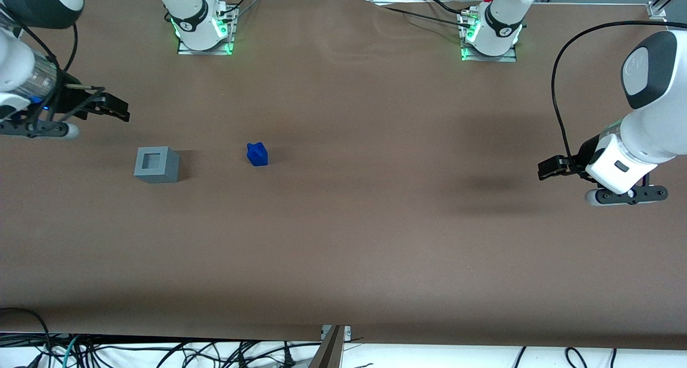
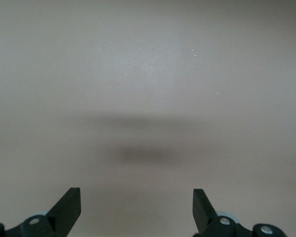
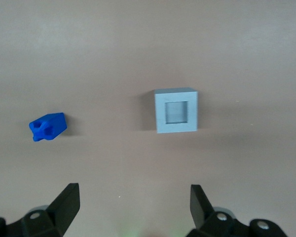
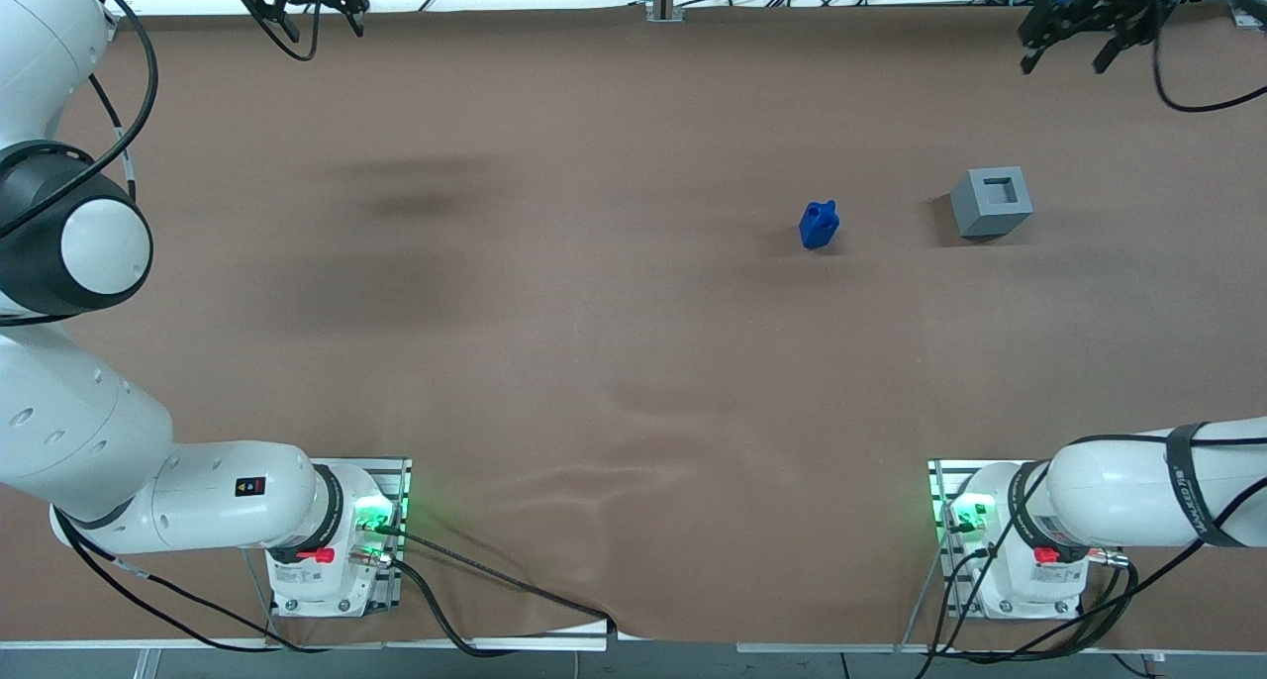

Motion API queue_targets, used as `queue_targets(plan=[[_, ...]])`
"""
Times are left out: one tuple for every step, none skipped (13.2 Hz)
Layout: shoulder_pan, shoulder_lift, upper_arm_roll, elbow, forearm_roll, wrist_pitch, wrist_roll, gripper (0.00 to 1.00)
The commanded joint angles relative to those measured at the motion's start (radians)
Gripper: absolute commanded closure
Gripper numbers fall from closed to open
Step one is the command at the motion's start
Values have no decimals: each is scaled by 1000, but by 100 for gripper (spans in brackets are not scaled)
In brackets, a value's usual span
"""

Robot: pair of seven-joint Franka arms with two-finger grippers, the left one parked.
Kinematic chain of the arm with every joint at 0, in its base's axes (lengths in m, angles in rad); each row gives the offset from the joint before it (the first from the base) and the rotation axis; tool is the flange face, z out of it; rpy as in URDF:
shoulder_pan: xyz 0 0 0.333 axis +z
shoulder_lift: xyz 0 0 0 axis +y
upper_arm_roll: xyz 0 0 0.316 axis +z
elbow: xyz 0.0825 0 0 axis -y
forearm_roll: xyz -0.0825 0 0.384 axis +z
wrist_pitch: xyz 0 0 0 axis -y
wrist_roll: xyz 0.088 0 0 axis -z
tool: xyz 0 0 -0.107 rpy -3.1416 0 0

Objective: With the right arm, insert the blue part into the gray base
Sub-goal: 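Move the open right gripper over the blue part and lower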

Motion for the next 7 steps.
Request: queue_targets(plan=[[3, 11, 76, -14, 6, 40, 26, 1], [5, 23, 108, -14, 8, 56, 53, 1], [6, 34, 135, -20, 8, 71, 91, 1], [8, 49, 177, -20, 8, 77, 128, 1], [8, 64, 209, -29, 8, 98, 177, 1], [11, 67, 243, -59, 8, 146, 231, 1], [11, 67, 273, -105, 8, 208, 278, 1]])
